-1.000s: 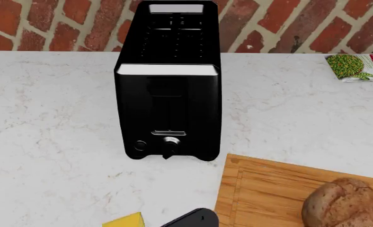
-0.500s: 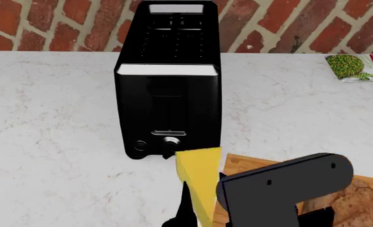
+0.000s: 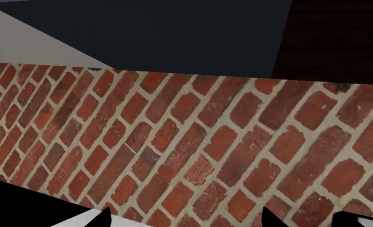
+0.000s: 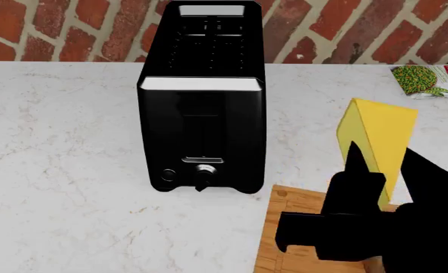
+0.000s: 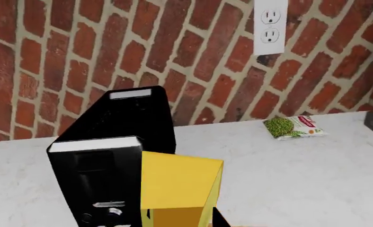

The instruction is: Pick up the wedge of cheese and place it on the slice of bread to prepare a simple cheese on bread dish.

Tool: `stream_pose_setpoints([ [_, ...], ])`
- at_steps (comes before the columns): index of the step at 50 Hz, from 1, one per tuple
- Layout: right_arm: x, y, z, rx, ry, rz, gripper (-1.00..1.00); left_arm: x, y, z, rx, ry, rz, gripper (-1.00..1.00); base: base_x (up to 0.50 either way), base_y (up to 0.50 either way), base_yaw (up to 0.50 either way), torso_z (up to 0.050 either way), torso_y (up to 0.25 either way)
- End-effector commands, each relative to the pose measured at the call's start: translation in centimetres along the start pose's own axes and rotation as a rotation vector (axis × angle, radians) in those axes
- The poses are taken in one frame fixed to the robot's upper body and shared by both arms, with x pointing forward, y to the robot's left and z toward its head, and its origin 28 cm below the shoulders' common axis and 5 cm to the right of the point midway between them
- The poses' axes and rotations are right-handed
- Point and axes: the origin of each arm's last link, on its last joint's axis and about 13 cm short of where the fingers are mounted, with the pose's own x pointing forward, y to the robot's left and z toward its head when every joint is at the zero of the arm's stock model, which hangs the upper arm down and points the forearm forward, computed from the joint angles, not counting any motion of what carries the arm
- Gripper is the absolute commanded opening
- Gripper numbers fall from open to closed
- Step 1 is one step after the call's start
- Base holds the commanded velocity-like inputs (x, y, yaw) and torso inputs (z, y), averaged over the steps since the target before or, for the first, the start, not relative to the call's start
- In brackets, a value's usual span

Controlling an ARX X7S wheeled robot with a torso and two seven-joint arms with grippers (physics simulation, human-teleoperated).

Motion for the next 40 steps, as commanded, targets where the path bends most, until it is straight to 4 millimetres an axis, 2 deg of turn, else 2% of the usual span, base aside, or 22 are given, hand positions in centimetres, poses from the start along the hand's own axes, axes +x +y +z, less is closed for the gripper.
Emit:
stream_pose_setpoints([
  [1, -0.2, -1.8, 1.3, 0.016, -0.02, -0.12, -1.0, 0.0, 0.0, 0.0, 0.002, 0.003, -0.002, 1.0, 0.0, 0.0, 0.0, 0.0, 0.0],
  [13, 0.0, -3.7, 0.0, -0.009, 0.052, -0.176, -1.0, 0.1, 0.0, -0.1, 0.008, 0.006, 0.003, 1.0, 0.0, 0.0, 0.0, 0.0, 0.0],
  [29, 0.4, -4.7, -1.6, -0.08, 0.175, -0.195, -1.0, 0.1, 0.0, 0.0, 0.008, 0.003, 0.009, 1.0, 0.0, 0.0, 0.0, 0.0, 0.0],
  [40, 0.8, -4.8, -1.4, -0.118, 0.222, -0.144, -1.0, 0.1, -0.1, 0.0, 0.013, 0.005, 0.012, 1.0, 0.0, 0.0, 0.0, 0.0, 0.0],
])
